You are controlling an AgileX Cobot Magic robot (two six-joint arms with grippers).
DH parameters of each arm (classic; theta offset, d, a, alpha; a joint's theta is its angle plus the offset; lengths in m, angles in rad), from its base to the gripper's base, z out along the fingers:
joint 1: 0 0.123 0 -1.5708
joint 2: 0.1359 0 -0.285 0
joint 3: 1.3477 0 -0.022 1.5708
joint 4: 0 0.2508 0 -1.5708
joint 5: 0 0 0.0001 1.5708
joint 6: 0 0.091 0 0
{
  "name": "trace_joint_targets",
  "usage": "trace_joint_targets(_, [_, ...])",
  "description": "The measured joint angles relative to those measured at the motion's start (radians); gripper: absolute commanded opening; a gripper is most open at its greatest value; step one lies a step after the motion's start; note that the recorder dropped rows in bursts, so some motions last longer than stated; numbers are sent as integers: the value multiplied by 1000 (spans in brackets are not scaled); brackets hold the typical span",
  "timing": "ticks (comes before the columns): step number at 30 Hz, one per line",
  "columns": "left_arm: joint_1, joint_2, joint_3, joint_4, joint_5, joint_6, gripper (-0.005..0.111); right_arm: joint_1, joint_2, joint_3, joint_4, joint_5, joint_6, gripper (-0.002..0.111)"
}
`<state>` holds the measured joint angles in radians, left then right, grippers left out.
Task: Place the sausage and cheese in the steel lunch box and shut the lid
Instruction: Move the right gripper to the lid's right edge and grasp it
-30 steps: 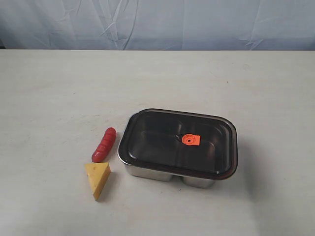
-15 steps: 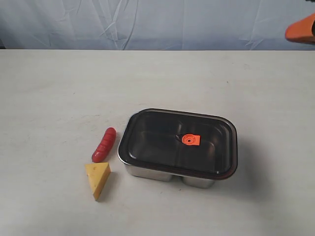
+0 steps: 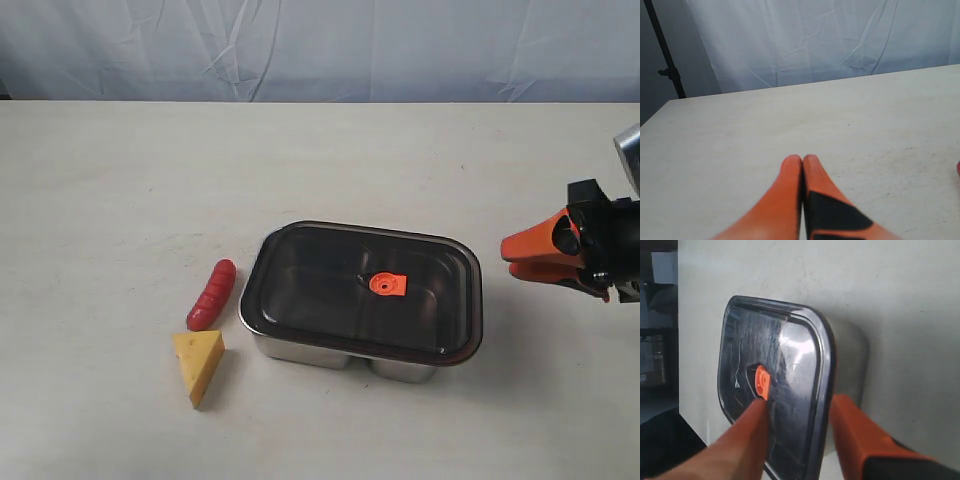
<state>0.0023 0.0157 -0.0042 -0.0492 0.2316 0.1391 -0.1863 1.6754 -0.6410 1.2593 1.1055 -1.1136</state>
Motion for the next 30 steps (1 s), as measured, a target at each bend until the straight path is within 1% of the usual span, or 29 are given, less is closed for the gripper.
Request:
trace_joint_targets(10, [0, 0, 0, 0, 0, 0, 0, 3, 110, 23, 56, -24, -44, 49])
trace_joint_targets(15, [0, 0, 0, 0, 0, 0, 0, 52, 150, 23, 58, -45, -46, 49])
trace_joint_targets(18, [0, 0, 0, 0, 0, 0, 0, 81, 160, 23, 58, -62, -46, 49])
trace_joint_targets(30, [0, 0, 0, 0, 0, 0, 0, 90, 164, 23, 68, -37, -46, 49])
